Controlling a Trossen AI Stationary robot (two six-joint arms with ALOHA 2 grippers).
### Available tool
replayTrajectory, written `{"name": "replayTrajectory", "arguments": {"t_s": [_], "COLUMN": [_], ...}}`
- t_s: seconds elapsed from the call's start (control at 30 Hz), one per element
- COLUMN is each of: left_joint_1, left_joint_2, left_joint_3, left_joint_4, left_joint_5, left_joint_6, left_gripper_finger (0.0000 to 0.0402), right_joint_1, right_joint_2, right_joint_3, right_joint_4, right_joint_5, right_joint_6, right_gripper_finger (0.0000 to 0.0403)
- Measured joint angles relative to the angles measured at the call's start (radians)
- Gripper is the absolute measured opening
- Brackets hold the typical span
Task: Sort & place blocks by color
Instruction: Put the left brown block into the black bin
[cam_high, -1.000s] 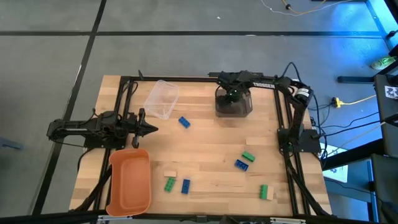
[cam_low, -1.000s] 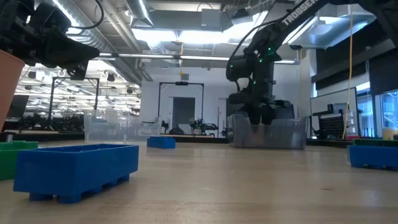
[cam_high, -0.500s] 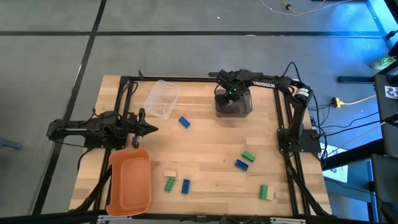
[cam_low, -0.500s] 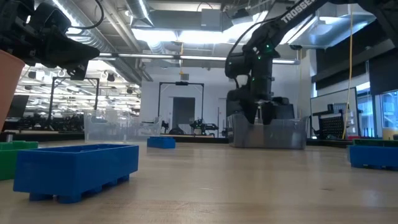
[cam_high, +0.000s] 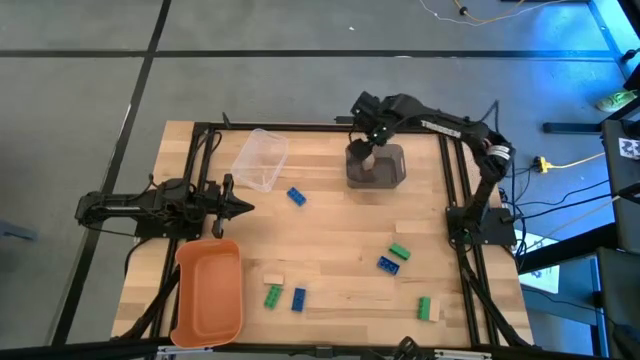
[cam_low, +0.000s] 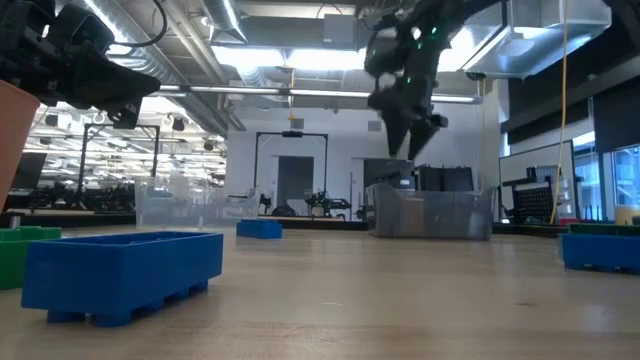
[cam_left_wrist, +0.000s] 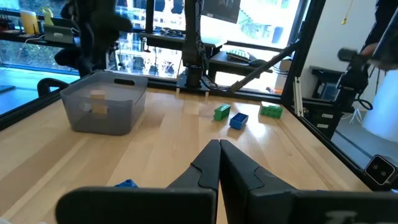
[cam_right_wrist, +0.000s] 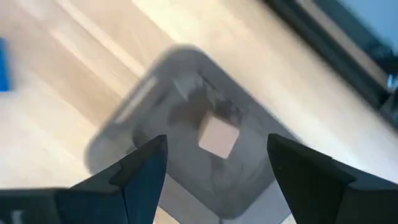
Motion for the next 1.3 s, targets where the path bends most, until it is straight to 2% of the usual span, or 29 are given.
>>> {"name": "replayTrajectory", "arguments": {"t_s": [0.1,0.27,0.33,0.4,0.53,0.73,0.87,0.97,1.07,1.17,1.3], "left_joint_1": [0.0,0.0,0.0,0.0,0.0,0.0,0.0,0.0,0.0,0.0,0.0], "left_joint_2": [0.0,0.0,0.0,0.0,0.0,0.0,0.0,0.0,0.0,0.0,0.0], "left_joint_3": [0.0,0.0,0.0,0.0,0.0,0.0,0.0,0.0,0.0,0.0,0.0], "left_joint_4": [0.0,0.0,0.0,0.0,0.0,0.0,0.003,0.002,0.028,0.091,0.226], "left_joint_5": [0.0,0.0,0.0,0.0,0.0,0.0,-0.002,-0.003,-0.008,-0.025,-0.054], "left_joint_6": [0.0,0.0,0.0,0.0,0.0,0.0,0.003,0.003,0.006,-0.027,-0.195], "left_gripper_finger": [0.0,0.0,0.0,0.0,0.0,0.0,0.0,0.0,0.0,0.0,0.0], "right_joint_1": [0.001,0.03,0.06,0.106,0.241,0.491,0.643,0.728,0.77,0.783,0.782], "right_joint_2": [-0.071,-0.197,-0.25,-0.308,-0.45,-0.659,-0.742,-0.766,-0.764,-0.757,-0.76], "right_joint_3": [0.0,0.0,0.0,-0.014,-0.122,-0.403,-0.573,-0.649,-0.67,-0.67,-0.67], "right_joint_4": [0.051,0.156,0.195,0.229,0.358,0.649,0.889,1.052,1.094,1.098,1.099], "right_joint_5": [-0.099,-0.36,-0.415,-0.427,-0.372,-0.162,-0.033,0.083,0.146,0.14,0.078], "right_joint_6": [-0.08,-0.121,-0.108,-0.085,0.04,0.383,0.563,0.588,0.583,0.567,0.508], "right_gripper_finger": [0.0277,0.0277,0.0277,0.0277,0.0277,0.0277,0.0277,0.0277,0.0277,0.0277,0.0277]}}
